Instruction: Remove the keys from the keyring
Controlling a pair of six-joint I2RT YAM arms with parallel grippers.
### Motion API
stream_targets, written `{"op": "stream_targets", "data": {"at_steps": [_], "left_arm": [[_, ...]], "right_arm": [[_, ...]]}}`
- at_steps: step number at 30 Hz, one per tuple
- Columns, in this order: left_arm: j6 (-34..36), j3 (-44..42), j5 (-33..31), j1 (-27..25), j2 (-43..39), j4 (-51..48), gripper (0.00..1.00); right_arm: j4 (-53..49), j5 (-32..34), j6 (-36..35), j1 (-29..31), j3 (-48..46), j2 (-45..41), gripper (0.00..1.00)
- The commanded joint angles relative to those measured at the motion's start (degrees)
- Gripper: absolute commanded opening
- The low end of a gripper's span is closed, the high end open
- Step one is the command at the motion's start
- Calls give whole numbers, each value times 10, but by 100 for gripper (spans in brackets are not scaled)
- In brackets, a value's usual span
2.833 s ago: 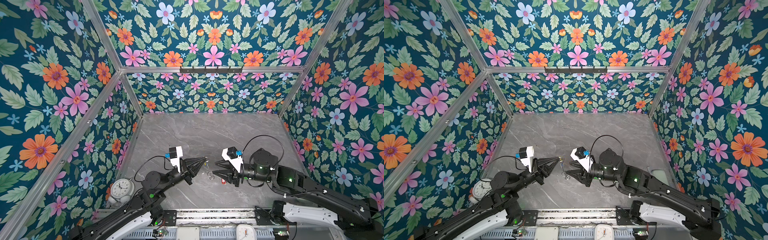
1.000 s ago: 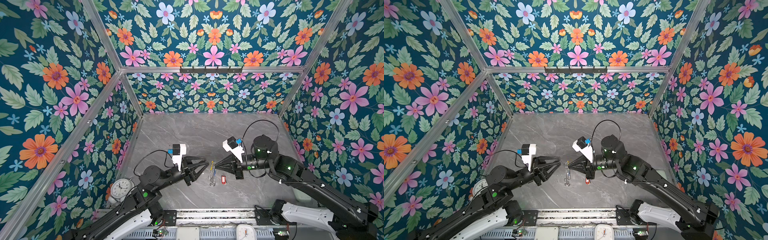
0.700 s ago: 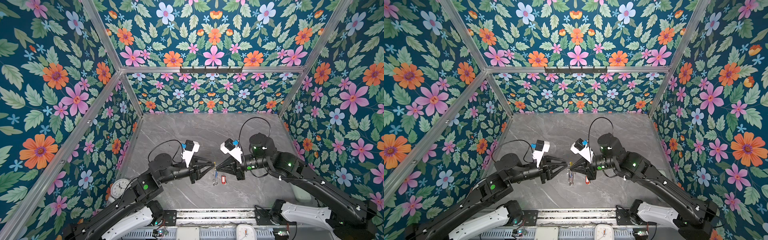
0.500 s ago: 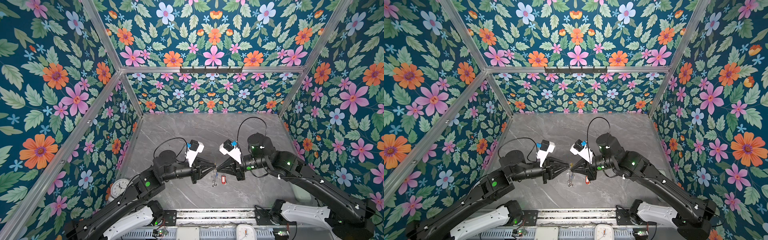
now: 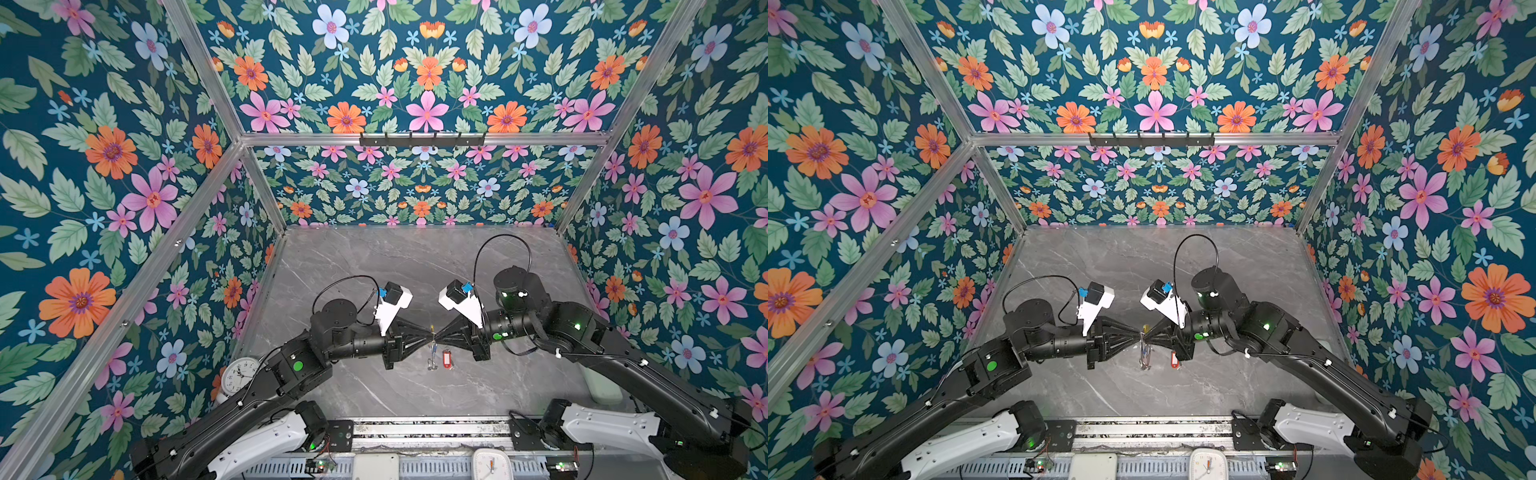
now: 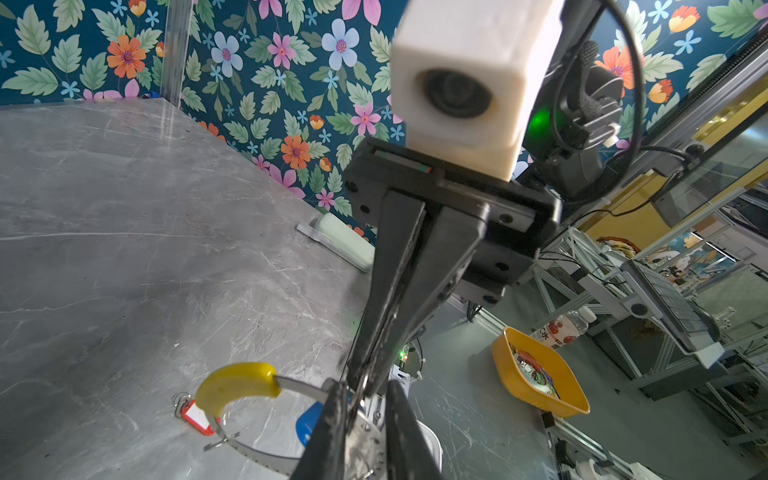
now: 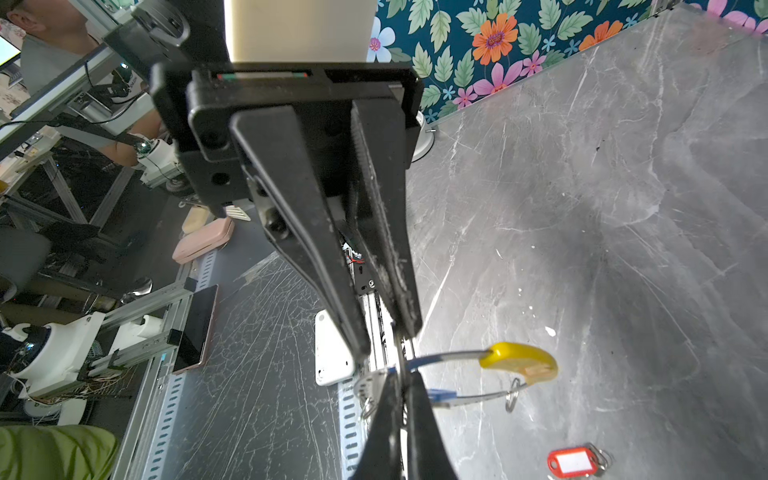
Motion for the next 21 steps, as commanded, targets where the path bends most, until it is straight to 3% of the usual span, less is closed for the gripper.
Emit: {"op": "stream_targets", "data": {"at_steps": [1,7,11,17,21], "left_arm": [[3,1,13,0,0,21,14],[4,0,18,0,2,31,9],[6,-4,23,0,2,45,0],[4,-16,17,0,-11,61,0],[1,-22,8,0,-25,65,0]], "right_arm": [[9,2,-3,0,6,4,0],[14,3,0,0,8,9,0],[26,2,6,0,8,14,0],[43,3,15,0,5,14,0],[63,10,19,1,-7,3,17]]}}
